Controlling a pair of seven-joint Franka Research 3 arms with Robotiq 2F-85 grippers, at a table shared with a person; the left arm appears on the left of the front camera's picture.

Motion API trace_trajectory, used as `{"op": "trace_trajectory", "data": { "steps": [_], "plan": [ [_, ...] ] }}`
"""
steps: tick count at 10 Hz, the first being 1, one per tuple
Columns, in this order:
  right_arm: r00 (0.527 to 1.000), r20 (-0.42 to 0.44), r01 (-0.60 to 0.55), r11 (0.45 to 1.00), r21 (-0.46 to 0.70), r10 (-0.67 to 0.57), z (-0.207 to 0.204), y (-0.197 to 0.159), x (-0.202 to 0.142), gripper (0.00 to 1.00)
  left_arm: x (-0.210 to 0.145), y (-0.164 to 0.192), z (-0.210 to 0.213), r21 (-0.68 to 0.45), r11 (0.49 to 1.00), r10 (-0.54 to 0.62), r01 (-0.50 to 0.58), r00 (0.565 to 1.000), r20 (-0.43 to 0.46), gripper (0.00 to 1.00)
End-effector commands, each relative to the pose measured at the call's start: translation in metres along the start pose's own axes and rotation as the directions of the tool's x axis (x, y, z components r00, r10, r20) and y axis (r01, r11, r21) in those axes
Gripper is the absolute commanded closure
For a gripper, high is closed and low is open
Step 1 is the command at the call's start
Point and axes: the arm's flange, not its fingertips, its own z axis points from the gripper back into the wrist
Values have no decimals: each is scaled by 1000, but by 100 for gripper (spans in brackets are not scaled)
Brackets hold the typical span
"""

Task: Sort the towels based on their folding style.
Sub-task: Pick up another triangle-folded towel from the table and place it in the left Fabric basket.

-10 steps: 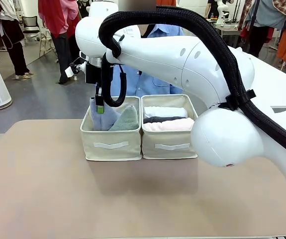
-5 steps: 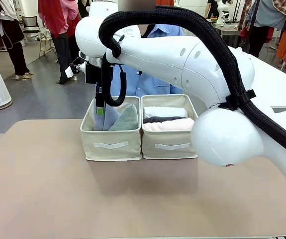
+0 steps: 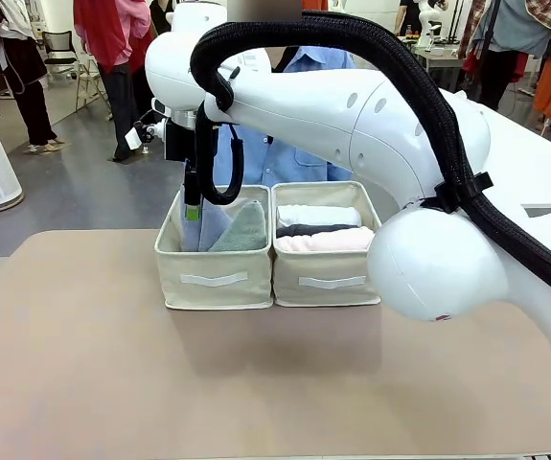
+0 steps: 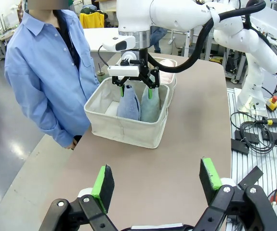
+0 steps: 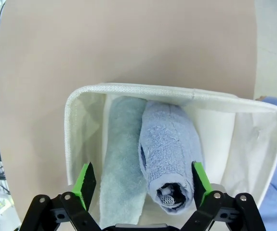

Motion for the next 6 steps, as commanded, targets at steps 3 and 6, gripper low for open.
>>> {"op": "trace_trajectory", "data": {
  "steps": [3,6],
  "plan": [
    [998,44,-38,999,-39,40,27,-20,24,0,-2,-2,0,3,1000,-25,25,1000,13,7],
    [994,63,-77,991,-108,84,50,-1,28,0,-2,-2,0,3,1000,-25,25,1000,13,7]
  ]
}}
